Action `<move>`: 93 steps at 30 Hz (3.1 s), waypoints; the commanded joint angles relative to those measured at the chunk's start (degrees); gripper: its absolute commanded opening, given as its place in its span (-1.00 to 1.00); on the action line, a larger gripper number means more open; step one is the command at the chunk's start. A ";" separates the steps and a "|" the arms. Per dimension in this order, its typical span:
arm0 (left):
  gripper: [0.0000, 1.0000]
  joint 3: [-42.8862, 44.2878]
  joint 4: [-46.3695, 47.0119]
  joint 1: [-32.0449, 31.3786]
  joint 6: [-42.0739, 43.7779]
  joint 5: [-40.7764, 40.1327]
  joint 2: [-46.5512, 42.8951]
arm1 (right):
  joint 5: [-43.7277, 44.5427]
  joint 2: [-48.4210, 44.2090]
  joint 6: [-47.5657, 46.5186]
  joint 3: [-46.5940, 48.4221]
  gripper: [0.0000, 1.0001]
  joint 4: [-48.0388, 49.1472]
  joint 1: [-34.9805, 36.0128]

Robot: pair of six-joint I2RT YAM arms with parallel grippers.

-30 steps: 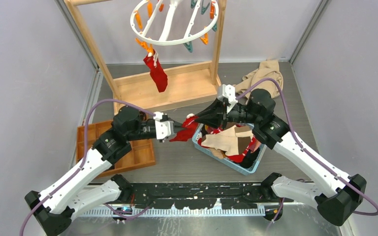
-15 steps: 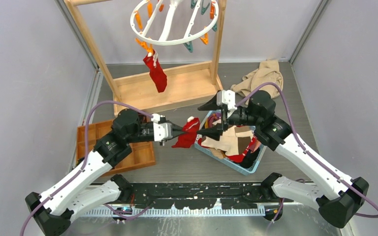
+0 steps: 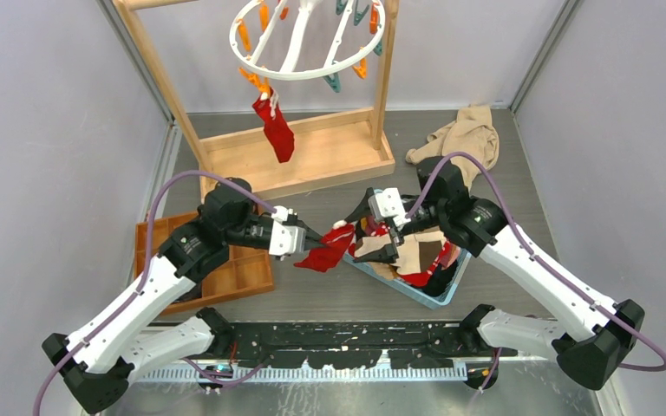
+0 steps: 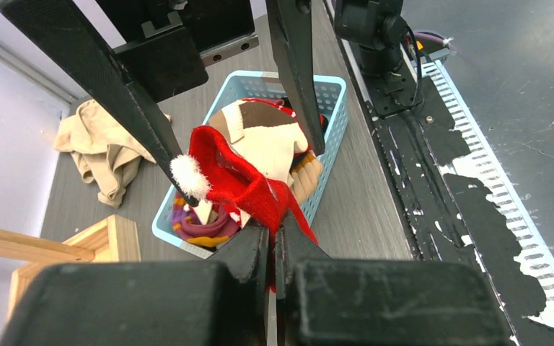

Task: Clip the socks to the hanger
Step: Pick up the sock from the bin.

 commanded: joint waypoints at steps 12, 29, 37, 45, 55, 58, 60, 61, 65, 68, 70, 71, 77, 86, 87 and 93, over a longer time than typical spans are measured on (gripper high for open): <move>-1.00 -2.93 7.47 -0.10 -2.16 1.19 -0.74 | 3.24 -2.06 0.18 4.15 -0.33 -1.08 4.23; 0.31 -23.90 44.13 -0.10 -29.46 -19.59 -12.99 | 34.05 -8.44 19.34 -1.95 -0.99 11.18 9.11; 0.19 -21.29 44.24 -0.77 -29.98 -25.32 -8.97 | 37.74 -7.75 20.76 -2.39 -0.99 12.73 11.07; -0.27 -18.04 45.29 -1.24 -31.32 -23.97 -3.09 | 36.89 -7.86 20.33 -2.91 -0.99 12.55 11.11; -0.99 -21.11 46.25 -1.24 -28.36 -11.88 -5.11 | 25.75 -10.99 12.67 -3.54 -0.31 6.72 11.00; -1.00 -20.43 41.89 -1.07 -25.85 -9.13 -6.19 | 23.81 -12.43 8.35 -4.27 0.28 4.85 10.92; -0.99 -19.43 39.37 -0.86 -25.15 -7.02 -6.25 | 23.15 -12.91 5.68 -4.18 0.49 3.33 10.99; -1.00 -19.09 38.72 -0.81 -25.19 -5.84 -6.16 | 22.58 -12.77 4.15 -3.87 0.54 2.50 10.98; -1.00 -18.26 38.36 -0.78 -26.06 -3.07 -5.39 | 20.75 -12.13 -0.33 -2.92 0.59 0.94 11.00; -0.99 -17.71 37.85 -0.80 -26.36 -2.19 -4.68 | 17.88 -11.41 -4.10 -1.59 0.61 -0.70 10.99; -0.99 -17.59 37.74 -0.80 -26.35 -2.17 -4.55 | 16.35 -10.80 -6.08 -0.30 0.58 -2.72 11.05; -0.99 -17.52 37.74 -0.80 -26.37 -2.24 -4.55 | 15.75 -10.55 -6.66 0.14 0.56 -3.43 11.06; -0.99 -17.43 37.83 -0.77 -26.59 -2.54 -4.16 | 14.31 -9.35 -5.96 1.25 0.31 -3.30 11.07; -0.99 -17.06 38.90 -0.73 -27.30 -1.59 -2.83 | 15.27 -8.19 -4.31 1.05 -0.01 -0.65 11.20; -0.99 -17.14 39.32 -0.78 -27.46 -1.56 -2.68 | 15.25 -8.15 -4.15 0.97 -0.05 -0.37 11.17; -0.99 -17.49 40.15 -0.78 -27.84 -1.44 -2.22 | 15.48 -8.26 -3.41 1.13 -0.47 -0.16 11.46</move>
